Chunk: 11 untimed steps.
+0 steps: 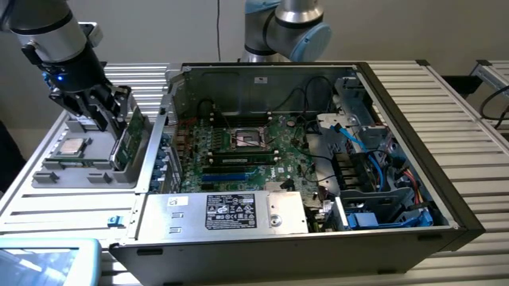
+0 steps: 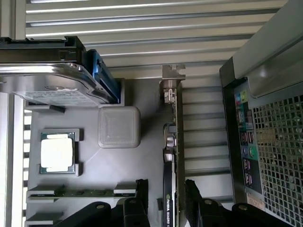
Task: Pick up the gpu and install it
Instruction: 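Pick up the gpu and move the gpu toward the slot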
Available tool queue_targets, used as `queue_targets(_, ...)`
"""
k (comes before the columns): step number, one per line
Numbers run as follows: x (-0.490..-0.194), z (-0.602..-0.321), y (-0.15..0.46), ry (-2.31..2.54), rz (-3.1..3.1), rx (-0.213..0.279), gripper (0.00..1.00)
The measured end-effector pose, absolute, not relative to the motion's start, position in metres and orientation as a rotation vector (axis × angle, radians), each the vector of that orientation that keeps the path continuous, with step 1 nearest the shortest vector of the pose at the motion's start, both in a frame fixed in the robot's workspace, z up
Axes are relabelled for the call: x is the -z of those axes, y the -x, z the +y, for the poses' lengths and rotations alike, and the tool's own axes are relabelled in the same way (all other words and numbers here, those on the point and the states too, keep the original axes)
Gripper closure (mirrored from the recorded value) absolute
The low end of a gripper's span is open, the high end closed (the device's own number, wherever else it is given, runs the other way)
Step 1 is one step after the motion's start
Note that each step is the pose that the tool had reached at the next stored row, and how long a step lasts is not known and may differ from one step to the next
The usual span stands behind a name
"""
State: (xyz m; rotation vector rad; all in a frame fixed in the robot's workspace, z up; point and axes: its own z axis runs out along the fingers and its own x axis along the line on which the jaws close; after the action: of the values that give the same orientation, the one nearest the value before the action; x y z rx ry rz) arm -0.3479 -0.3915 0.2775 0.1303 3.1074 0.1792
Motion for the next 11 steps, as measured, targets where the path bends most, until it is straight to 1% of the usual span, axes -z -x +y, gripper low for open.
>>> queue_targets(5, -0.269, -0.391, 0.348, -0.130, 3.102, -0.179, 0.54)
queue_targets(6, -0.267, -0.391, 0.348, -0.130, 3.102, -0.179, 0.48)
queue_targets(11, -0.258, -0.391, 0.348, -0.129, 3.097, -0.180, 0.48)
